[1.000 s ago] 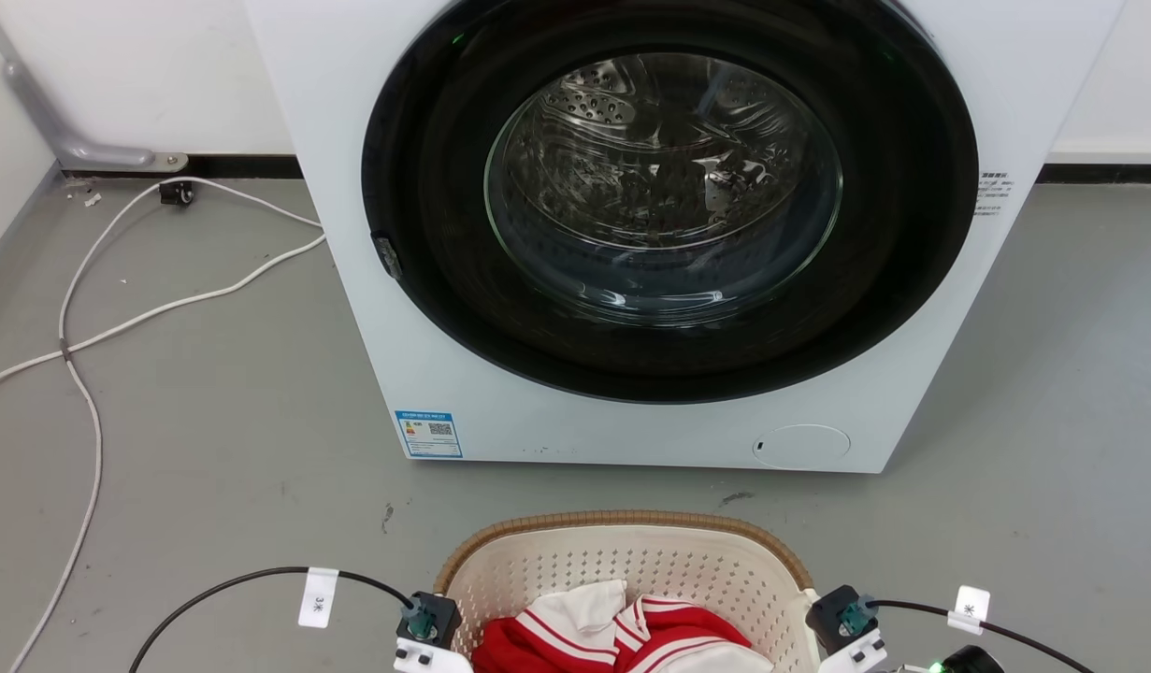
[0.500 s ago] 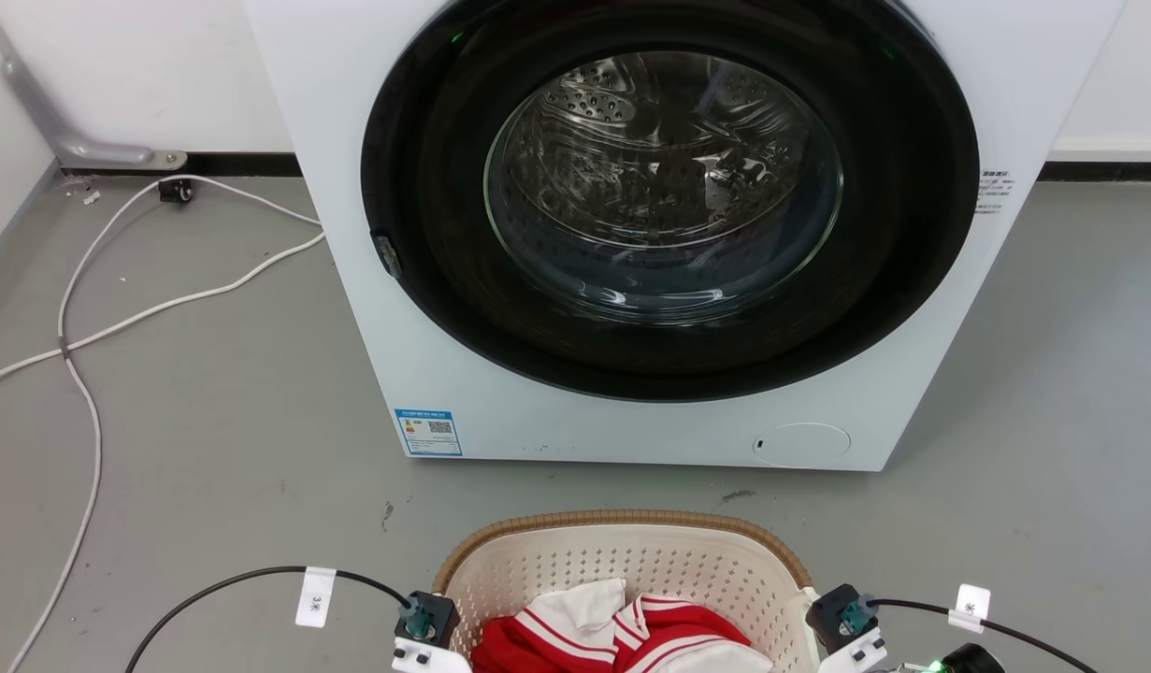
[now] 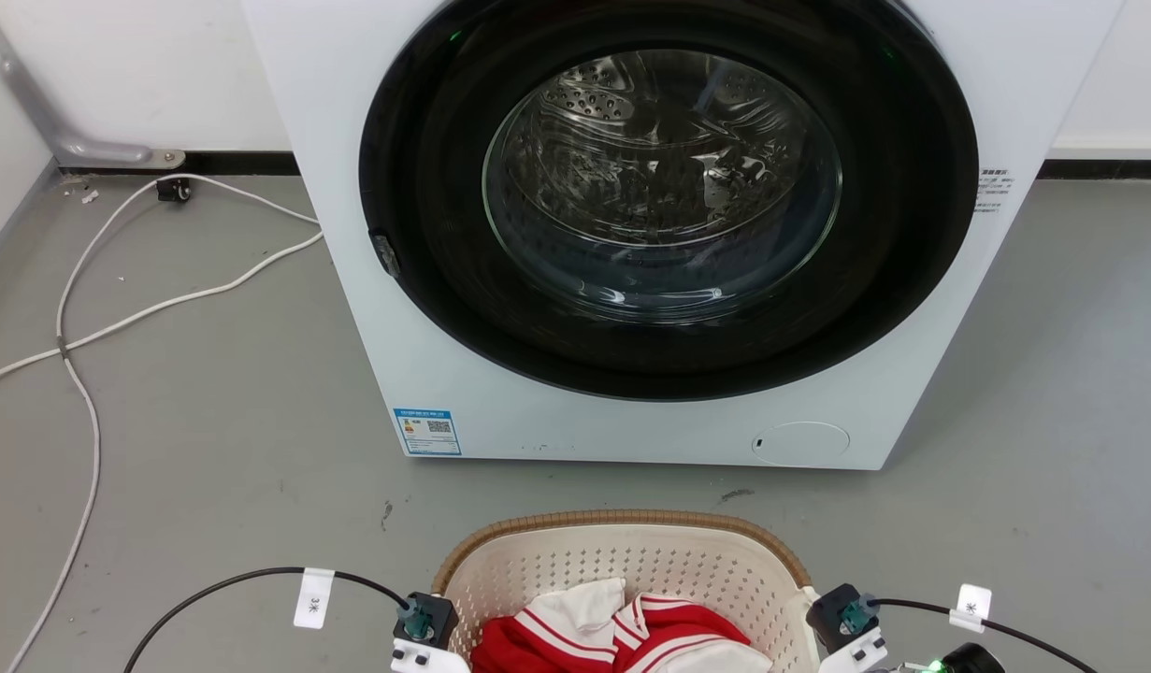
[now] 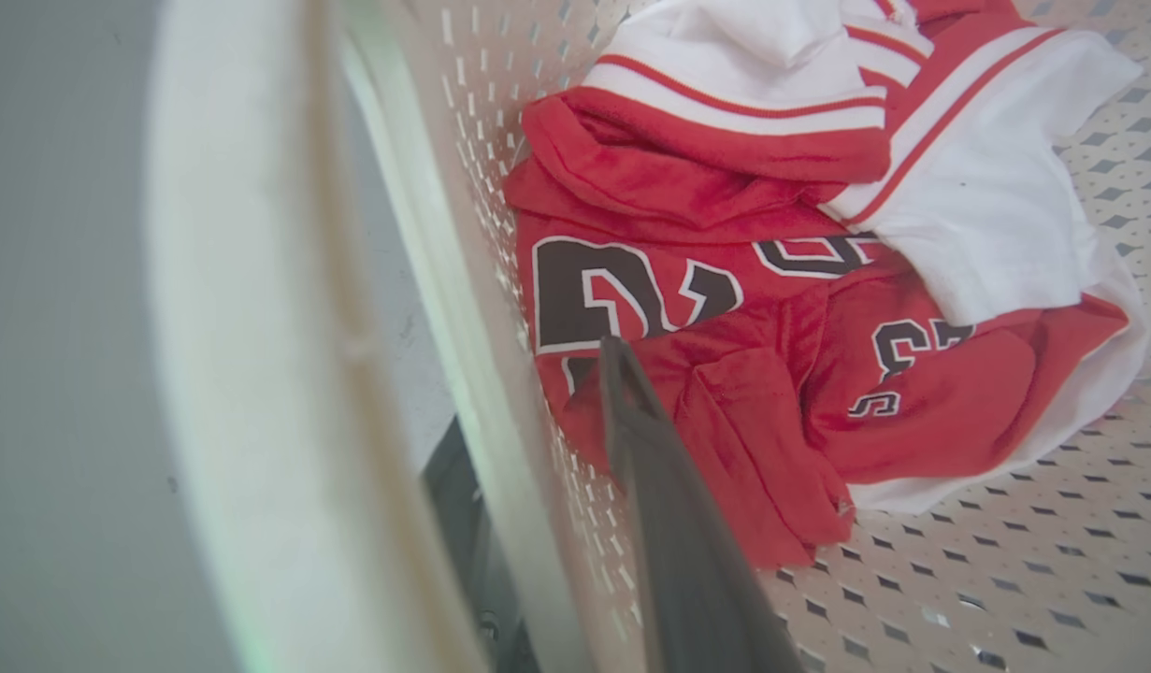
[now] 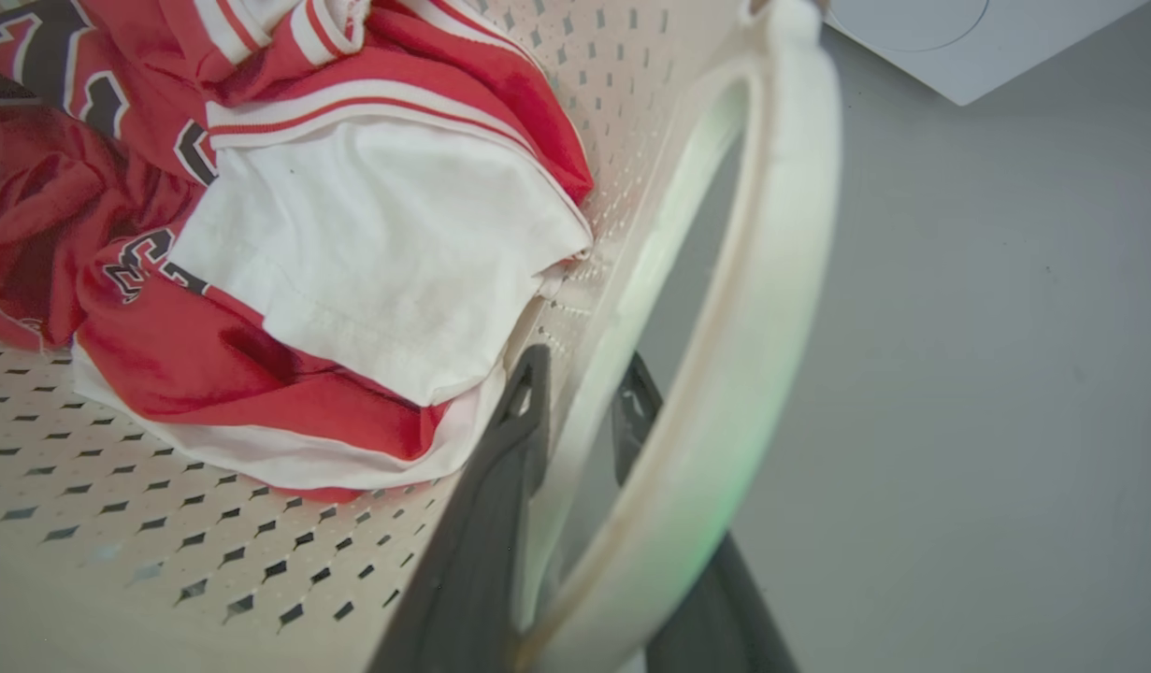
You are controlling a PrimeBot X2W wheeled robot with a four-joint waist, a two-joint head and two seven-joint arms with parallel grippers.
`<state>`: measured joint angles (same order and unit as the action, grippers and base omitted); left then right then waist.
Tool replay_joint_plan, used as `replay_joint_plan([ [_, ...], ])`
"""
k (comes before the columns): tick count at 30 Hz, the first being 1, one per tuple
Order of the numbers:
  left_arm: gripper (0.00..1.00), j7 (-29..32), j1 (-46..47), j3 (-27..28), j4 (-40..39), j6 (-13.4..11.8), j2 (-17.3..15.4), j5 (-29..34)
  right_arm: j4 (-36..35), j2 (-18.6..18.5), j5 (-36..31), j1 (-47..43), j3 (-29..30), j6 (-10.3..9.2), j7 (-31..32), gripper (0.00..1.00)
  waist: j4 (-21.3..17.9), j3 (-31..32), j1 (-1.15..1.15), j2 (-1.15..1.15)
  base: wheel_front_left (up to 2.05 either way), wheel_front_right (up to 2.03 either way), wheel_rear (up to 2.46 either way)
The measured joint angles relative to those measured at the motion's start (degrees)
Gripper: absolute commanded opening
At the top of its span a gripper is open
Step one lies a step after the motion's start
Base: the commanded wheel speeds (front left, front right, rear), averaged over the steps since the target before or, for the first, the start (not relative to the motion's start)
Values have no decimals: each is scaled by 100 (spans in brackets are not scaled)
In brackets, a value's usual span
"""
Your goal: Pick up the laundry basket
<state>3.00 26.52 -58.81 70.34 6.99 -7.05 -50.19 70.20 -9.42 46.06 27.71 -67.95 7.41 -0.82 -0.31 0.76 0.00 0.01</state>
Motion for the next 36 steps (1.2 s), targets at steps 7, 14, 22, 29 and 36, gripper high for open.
replay_joint_plan([
  [7,0,-23,27,-116,24,0,-1,-123,29,7,122,41,-113,1,-18,0,-1,9,0,-1,0,0,0],
  [14,0,-52,44,-225,46,0,-3,-244,47,11,199,47,-202,1,-45,0,-6,21,0,0,0,0,0],
  [22,0,-73,52,-347,63,0,-5,-355,73,18,286,55,-282,1,-63,0,-7,32,0,0,0,0,0],
  [29,0,-91,71,-442,81,0,-5,-457,82,20,338,58,-334,1,-67,0,-6,37,1,0,0,0,0],
  [36,0,-116,71,-542,94,0,-3,-555,90,21,381,58,-382,1,-73,0,-2,47,1,0,0,0,0],
])
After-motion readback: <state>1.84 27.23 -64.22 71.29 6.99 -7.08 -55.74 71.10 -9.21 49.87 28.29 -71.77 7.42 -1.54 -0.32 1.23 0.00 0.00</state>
